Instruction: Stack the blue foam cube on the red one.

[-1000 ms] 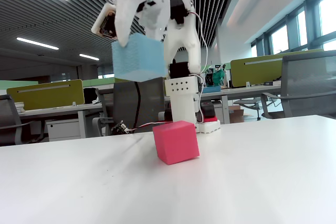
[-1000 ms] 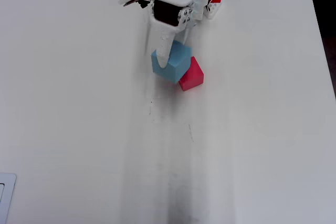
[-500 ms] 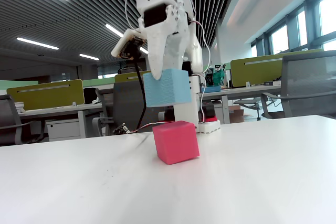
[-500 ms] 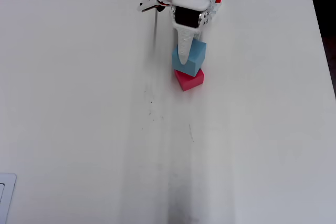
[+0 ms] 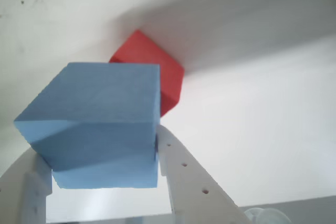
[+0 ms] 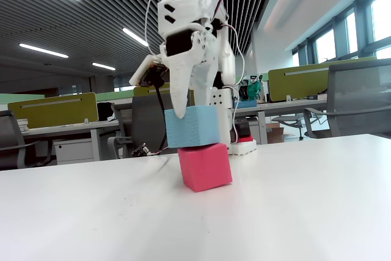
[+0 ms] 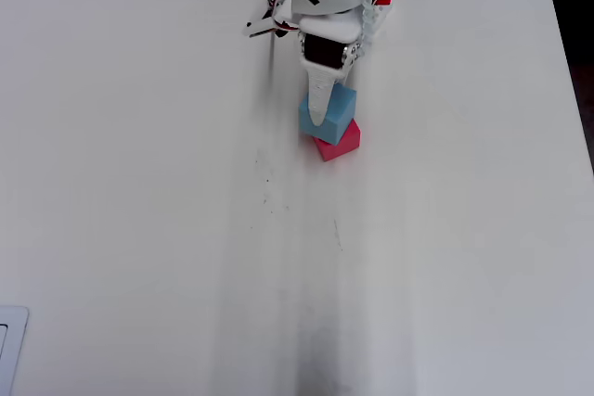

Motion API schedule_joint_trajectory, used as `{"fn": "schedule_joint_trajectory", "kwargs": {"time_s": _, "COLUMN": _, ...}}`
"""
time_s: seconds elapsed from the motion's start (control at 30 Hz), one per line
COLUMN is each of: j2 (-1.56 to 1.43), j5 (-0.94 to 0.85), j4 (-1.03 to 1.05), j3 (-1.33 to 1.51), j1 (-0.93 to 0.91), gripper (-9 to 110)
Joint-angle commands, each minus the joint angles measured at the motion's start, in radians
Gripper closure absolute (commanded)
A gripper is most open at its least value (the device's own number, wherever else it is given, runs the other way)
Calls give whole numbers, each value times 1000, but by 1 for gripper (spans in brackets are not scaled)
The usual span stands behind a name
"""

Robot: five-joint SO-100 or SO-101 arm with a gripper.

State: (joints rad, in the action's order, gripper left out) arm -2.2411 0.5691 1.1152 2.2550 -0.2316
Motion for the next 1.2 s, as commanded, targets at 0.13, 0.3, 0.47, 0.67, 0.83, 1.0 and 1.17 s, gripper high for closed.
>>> {"fn": "schedule_joint_trajectory", "kwargs": {"time_s": 0.13, "j2": -26, "j5": 5, "j4": 9, "j3": -5, "j1": 21, "gripper": 83}}
{"fn": "schedule_joint_trajectory", "kwargs": {"time_s": 0.3, "j2": -26, "j5": 5, "j4": 25, "j3": -11, "j1": 25, "gripper": 83}}
{"fn": "schedule_joint_trajectory", "kwargs": {"time_s": 0.47, "j2": -20, "j5": 5, "j4": 8, "j3": 12, "j1": 8, "gripper": 83}}
{"fn": "schedule_joint_trajectory", "kwargs": {"time_s": 0.67, "j2": -8, "j5": 3, "j4": -2, "j3": 26, "j1": -18, "gripper": 80}}
{"fn": "schedule_joint_trajectory", "kwargs": {"time_s": 0.83, "j2": -9, "j5": 3, "j4": 20, "j3": -14, "j1": -26, "gripper": 75}}
{"fn": "schedule_joint_trajectory", "kwargs": {"time_s": 1.0, "j2": -20, "j5": 3, "j4": 61, "j3": -66, "j1": -25, "gripper": 73}}
{"fn": "schedule_joint_trajectory", "kwargs": {"time_s": 1.17, "j2": -64, "j5": 3, "j4": 94, "j3": -106, "j1": -25, "gripper": 73}}
